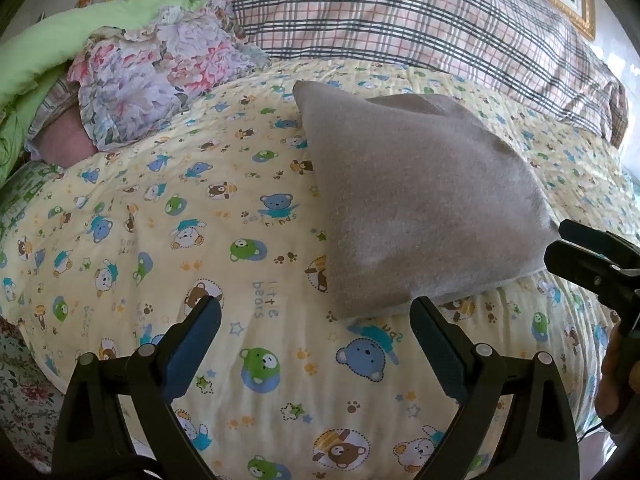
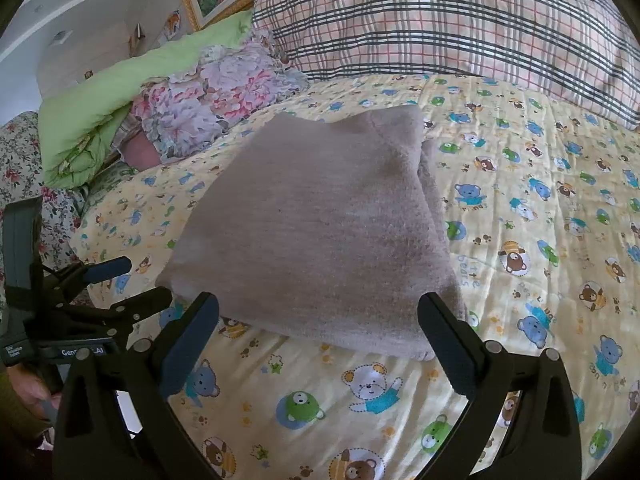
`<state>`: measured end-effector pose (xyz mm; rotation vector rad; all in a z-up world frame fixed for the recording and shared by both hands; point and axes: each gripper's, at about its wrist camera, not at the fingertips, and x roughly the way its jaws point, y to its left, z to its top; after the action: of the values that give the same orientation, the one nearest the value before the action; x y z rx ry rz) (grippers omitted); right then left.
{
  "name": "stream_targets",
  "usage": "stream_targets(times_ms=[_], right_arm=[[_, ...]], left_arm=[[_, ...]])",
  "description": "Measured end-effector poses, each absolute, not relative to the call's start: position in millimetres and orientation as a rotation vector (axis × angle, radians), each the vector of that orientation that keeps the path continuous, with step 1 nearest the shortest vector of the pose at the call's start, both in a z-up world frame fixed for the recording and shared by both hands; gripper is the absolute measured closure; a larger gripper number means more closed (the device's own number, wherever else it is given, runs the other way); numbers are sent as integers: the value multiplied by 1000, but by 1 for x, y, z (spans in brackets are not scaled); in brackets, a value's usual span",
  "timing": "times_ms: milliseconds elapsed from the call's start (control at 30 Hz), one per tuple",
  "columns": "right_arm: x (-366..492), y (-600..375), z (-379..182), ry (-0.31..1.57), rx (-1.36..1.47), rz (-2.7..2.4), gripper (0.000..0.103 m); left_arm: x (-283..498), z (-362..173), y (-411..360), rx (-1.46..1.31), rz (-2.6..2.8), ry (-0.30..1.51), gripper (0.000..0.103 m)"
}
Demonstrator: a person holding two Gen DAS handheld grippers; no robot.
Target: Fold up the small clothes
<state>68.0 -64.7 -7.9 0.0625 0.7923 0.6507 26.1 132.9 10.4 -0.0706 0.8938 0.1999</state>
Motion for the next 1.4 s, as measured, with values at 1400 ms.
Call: stream_targets(times_ms=[1400], right_arm=[[68,-58,-4,791,65,662,3]], left_arm=[[26,13,132,-75,194,898,7]])
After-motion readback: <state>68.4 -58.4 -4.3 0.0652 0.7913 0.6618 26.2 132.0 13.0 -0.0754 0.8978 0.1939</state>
